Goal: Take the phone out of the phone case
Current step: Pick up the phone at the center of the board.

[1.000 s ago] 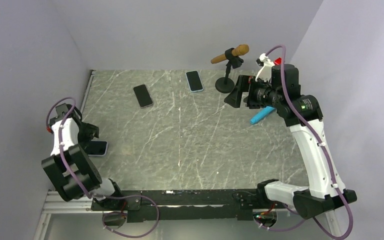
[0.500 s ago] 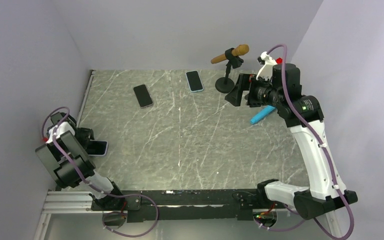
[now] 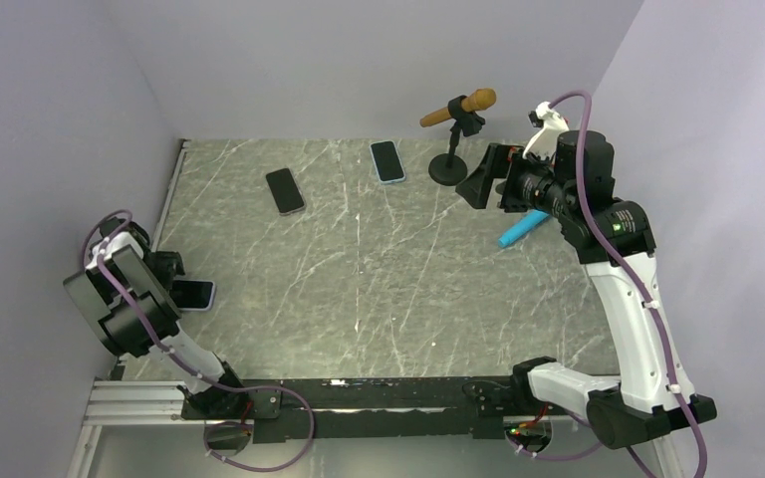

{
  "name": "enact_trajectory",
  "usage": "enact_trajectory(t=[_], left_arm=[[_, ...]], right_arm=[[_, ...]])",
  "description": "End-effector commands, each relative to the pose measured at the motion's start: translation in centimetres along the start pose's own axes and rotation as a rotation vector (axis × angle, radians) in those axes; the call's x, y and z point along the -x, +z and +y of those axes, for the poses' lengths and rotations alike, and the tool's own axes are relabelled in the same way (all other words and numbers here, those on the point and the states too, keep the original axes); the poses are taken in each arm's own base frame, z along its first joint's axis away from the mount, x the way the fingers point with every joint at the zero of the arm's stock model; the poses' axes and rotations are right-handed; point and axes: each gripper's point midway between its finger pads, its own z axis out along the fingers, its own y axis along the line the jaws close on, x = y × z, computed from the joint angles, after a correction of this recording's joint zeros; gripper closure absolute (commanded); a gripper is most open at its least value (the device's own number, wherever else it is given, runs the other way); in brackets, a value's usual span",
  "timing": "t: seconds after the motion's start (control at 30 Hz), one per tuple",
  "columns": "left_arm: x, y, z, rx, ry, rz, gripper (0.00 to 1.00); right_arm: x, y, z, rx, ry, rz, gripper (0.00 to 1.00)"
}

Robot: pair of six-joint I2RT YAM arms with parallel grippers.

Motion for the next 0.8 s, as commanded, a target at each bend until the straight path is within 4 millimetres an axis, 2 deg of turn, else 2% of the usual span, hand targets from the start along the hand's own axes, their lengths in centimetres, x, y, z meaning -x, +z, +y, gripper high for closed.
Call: enact_trajectory(t=[0.0,0.23,0.27,0.4,0.63,0.7,0.77], left_arm=[[0.0,0.6,1.3,0.147,-0.087,0.009,0.03],[0.0,0.6,1.7,0.237,-0.099,0.019,0.1],[0.0,0.6,1.7,0.247,-0.097,0.021,0.13],[-0.1,0.7,2.1,0.265,-0.068,0.027,0.42],[-1.5,0.0,2.3,0.169,0.06,0.031,0.74],[-2.3,-0.5,1.8,0.097,0.11,0.047,0.92],[-3.2,-1.3,1.0,0.016,0.151,0.064,0.97]], right_arm=[[1.0,0.1,-0.5,-0.032,0.022,-0.041,0.0],[0.5,0.0,-0.8,-0.044,0.042,-0.03,0.0],[0.5,-0.1,-0.8,-0.049,0.044,-0.032,0.0],[0.4,-0.5,-0.9,-0.058,0.051,-0.039,0.0],[-1.2,-0.1,-1.2,-0.061,0.093,0.016,0.0],[-1.9,0.1,-1.7,-0.093,0.117,0.047,0.0],[-2.9,0.4,-2.1,-0.111,0.143,0.095,0.0]])
